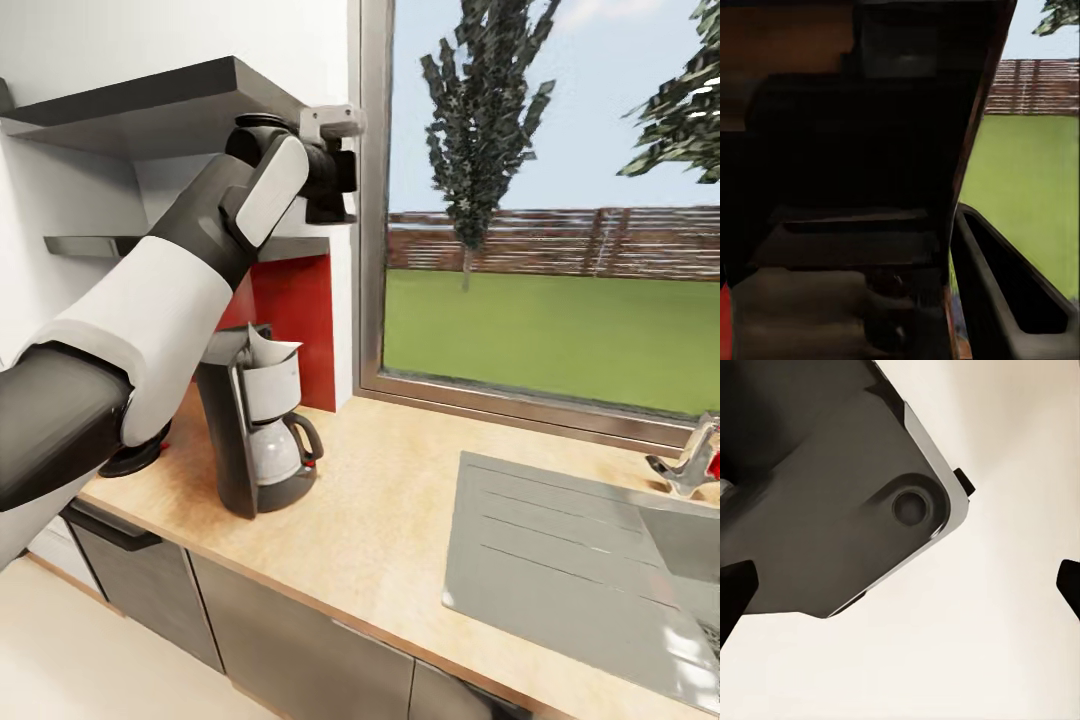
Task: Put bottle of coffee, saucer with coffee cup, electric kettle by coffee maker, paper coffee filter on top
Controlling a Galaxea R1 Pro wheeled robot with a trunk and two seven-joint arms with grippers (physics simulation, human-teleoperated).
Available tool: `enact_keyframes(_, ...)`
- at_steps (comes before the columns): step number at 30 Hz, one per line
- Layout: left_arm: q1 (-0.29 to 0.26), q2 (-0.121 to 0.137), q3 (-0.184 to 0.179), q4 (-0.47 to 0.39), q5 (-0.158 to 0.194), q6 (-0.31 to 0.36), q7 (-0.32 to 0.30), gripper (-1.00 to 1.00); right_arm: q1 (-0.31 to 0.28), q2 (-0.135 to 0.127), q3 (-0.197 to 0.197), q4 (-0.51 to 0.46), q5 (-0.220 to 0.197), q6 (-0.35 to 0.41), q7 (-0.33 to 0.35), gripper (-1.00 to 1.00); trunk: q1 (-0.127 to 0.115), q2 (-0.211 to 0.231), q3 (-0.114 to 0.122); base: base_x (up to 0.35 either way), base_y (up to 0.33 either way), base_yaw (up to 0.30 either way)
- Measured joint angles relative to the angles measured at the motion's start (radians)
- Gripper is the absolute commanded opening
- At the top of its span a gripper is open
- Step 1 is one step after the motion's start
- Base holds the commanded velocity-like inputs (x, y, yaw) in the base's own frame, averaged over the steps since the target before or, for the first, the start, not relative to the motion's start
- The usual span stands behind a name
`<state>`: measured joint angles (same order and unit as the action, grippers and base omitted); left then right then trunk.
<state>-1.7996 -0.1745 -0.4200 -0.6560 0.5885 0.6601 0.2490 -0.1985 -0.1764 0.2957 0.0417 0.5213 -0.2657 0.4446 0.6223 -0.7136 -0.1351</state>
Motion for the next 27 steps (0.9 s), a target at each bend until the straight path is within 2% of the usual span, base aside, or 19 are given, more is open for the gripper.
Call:
enact_keyframes(2, 0.000, 0.000, 0.000, 0.004, -0.002, 0.004, -0.028, -1.00, 0.000, 0.000, 0.000, 0.000, 0.000, 0.000, 0.000, 1.00, 0.000, 0.000, 0.000, 0.000, -0.017, 0.001)
enact_keyframes(3, 0.000, 0.000, -0.004, 0.055, 0.015, 0.006, -0.159, -1.00, 0.000, 0.000, 0.000, 0.000, 0.000, 0.000, 0.000, 1.00, 0.000, 0.000, 0.000, 0.000, -0.004, 0.000)
enact_keyframes(5, 0.001, 0.000, -0.005, 0.085, 0.010, 0.005, -0.239, -1.00, 0.000, 0.000, 0.000, 0.000, 0.000, 0.000, 0.001, 1.00, 0.000, 0.000, 0.000, 0.000, -0.003, 0.000)
enact_keyframes(6, 0.001, 0.000, -0.006, 0.087, 0.008, 0.004, -0.254, -1.00, 0.000, 0.000, 0.000, 0.000, 0.000, 0.000, 0.001, 1.00, 0.000, 0.000, 0.000, 0.000, 0.000, 0.000)
enact_keyframes(7, 0.008, 0.001, -0.088, 0.047, 0.013, -0.002, -0.300, -1.00, 0.000, -0.001, 0.000, 0.000, 0.001, 0.000, 0.002, 1.00, 0.000, 0.000, 0.000, 0.000, 0.000, 0.000)
enact_keyframes(8, 0.012, 0.000, -0.110, 0.034, 0.023, -0.003, -0.302, -1.00, 0.000, -0.001, 0.001, 0.000, 0.001, 0.000, 0.002, 1.00, 0.000, 0.000, 0.000, 0.000, 0.000, 0.000)
enact_keyframes(9, 0.028, 0.000, -0.155, -0.004, 0.018, -0.004, -0.309, -1.00, 0.000, -0.001, 0.001, 0.000, 0.001, 0.000, 0.003, 1.00, 0.000, 0.000, 0.000, 0.000, 0.000, 0.000)
enact_keyframes(10, 0.092, 0.000, -0.183, -0.087, 0.032, -0.005, -0.312, -1.00, 0.000, -0.001, 0.002, 0.000, 0.001, 0.001, 0.003, 1.00, 0.000, -0.001, 0.000, 0.000, 0.000, 0.000)
enact_keyframes(11, 0.108, 0.000, -0.185, -0.093, 0.007, -0.006, -0.308, -1.00, 0.000, -0.001, 0.002, 0.000, 0.001, 0.000, 0.003, 1.00, 0.000, 0.001, 0.000, 0.000, 0.000, 0.000)
enact_keyframes(17, 0.170, 0.000, -0.188, -0.125, 0.007, -0.018, -0.307, -1.00, 0.000, 0.000, 0.002, 0.000, 0.001, 0.000, 0.003, 1.00, 0.000, 0.000, 0.000, 0.000, 0.000, 0.000)
enact_keyframes(19, 0.205, 0.000, -0.189, -0.155, 0.009, -0.047, -0.306, -1.00, 0.000, 0.000, 0.002, 0.000, 0.001, 0.000, 0.002, 1.00, 0.000, 0.000, 0.000, 0.000, 0.000, 0.000)
enact_keyframes(25, 0.275, 0.000, -0.188, -0.218, 0.007, -0.063, -0.302, -1.00, 0.001, 0.000, 0.002, 0.000, 0.001, 0.000, 0.002, 1.00, 0.000, 0.000, 0.000, 0.000, -0.033, 0.000)
enact_keyframes(27, 0.279, 0.000, -0.188, -0.221, 0.005, -0.064, -0.302, -1.00, 0.001, 0.000, 0.002, 0.000, 0.001, 0.000, 0.002, 1.00, 0.000, 0.000, 0.000, 0.000, -0.043, 0.000)
